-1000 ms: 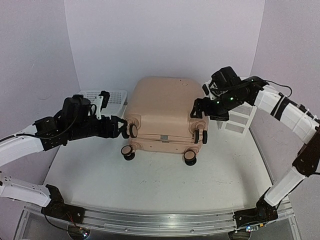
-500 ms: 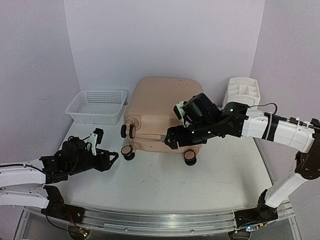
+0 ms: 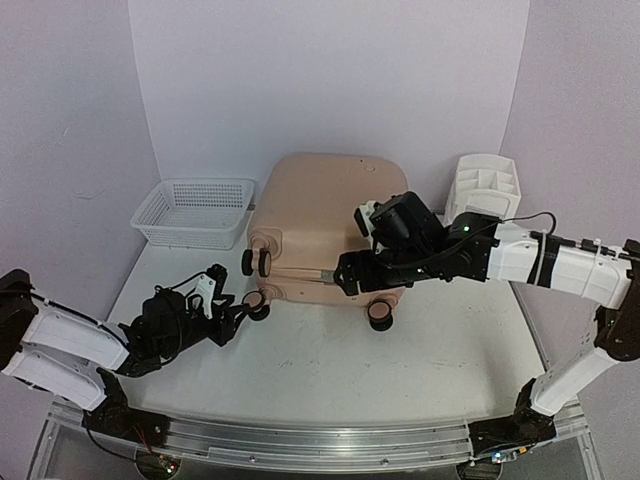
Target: Open, take out, and arrange the luggage
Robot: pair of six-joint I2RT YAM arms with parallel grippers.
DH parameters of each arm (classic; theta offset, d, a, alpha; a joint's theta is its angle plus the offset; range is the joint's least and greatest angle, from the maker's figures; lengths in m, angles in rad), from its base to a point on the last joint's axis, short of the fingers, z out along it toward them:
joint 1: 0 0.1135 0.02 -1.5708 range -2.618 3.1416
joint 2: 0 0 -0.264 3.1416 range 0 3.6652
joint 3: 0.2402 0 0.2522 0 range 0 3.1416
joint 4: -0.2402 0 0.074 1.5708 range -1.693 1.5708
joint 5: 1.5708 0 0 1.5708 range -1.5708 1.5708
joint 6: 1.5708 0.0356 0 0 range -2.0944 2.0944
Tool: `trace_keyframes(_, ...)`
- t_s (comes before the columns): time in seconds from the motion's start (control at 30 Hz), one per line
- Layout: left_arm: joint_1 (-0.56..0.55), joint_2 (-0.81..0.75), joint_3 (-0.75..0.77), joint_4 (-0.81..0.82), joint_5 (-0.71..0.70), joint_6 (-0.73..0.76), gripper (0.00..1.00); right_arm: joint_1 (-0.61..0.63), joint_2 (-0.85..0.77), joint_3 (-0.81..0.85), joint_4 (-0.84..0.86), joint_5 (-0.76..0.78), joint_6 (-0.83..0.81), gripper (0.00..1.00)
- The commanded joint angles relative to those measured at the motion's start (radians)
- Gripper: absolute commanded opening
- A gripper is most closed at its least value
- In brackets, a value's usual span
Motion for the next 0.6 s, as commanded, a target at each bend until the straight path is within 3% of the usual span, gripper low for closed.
trace_keyframes(0.0,0.001,0.153,0.040,0.351,-0.037,0.059,0.47,0.000,-0.098,-0.003,0.025,0.078,-0.041,0.88)
trace_keyframes(0.17,0.002,0.389,0.072,0.602,-0.039,0.058,0.46,0.000,-0.151,-0.014,0.018,0.113,-0.062,0.89)
trace_keyframes(0.57,0.011,0.558,0.202,0.615,-0.058,0.131,0.40,0.000,-0.214,-0.028,0.005,0.181,-0.088,0.90)
